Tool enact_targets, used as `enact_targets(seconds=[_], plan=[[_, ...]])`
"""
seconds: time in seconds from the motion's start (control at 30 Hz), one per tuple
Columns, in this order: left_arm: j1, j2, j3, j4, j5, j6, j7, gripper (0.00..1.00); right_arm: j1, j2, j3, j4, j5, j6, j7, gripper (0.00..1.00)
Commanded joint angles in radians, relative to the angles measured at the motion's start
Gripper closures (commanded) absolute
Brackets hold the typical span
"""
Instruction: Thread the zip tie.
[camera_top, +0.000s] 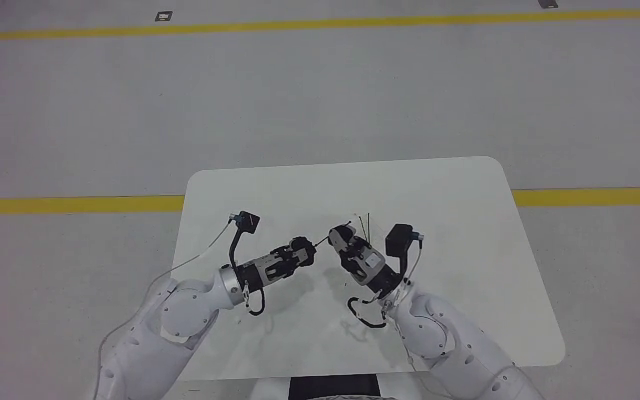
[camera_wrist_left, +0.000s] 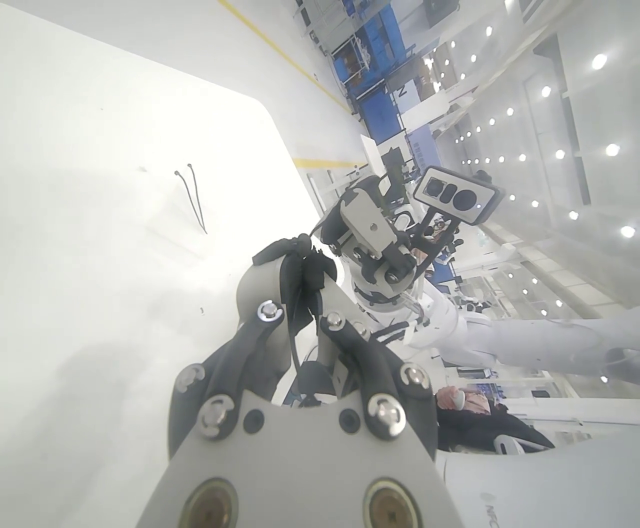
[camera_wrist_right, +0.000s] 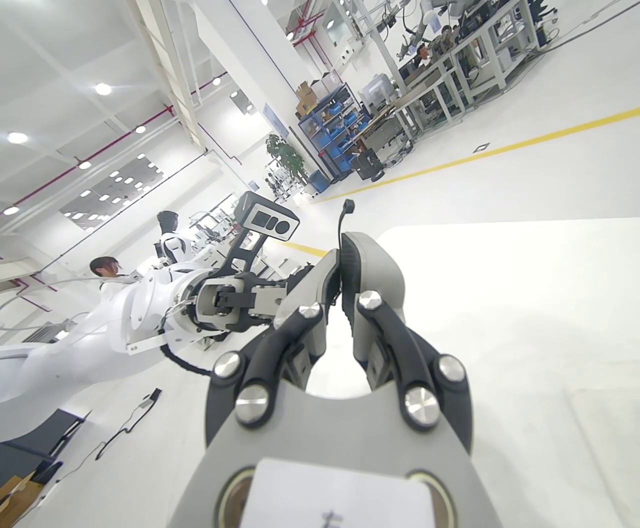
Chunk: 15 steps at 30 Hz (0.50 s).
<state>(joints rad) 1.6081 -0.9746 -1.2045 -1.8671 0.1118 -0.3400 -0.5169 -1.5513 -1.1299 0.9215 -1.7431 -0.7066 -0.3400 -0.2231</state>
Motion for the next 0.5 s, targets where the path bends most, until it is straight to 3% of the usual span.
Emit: enact_targets(seconds=[0.0, 0.47], plan=[[-0.002, 0.0, 0.001, 0.002, -0.002, 0.0, -0.001, 1.0, -0.003, -0.001, 0.004, -0.002, -0.005, 0.0, 0.0, 1.0], [-0.016, 0.002, 0.015, 0.006, -0.014, 0.0, -0.004, 1.0, -0.015, -0.008, 0.016, -0.009, -0.023, 0.0, 0.018, 1.0]])
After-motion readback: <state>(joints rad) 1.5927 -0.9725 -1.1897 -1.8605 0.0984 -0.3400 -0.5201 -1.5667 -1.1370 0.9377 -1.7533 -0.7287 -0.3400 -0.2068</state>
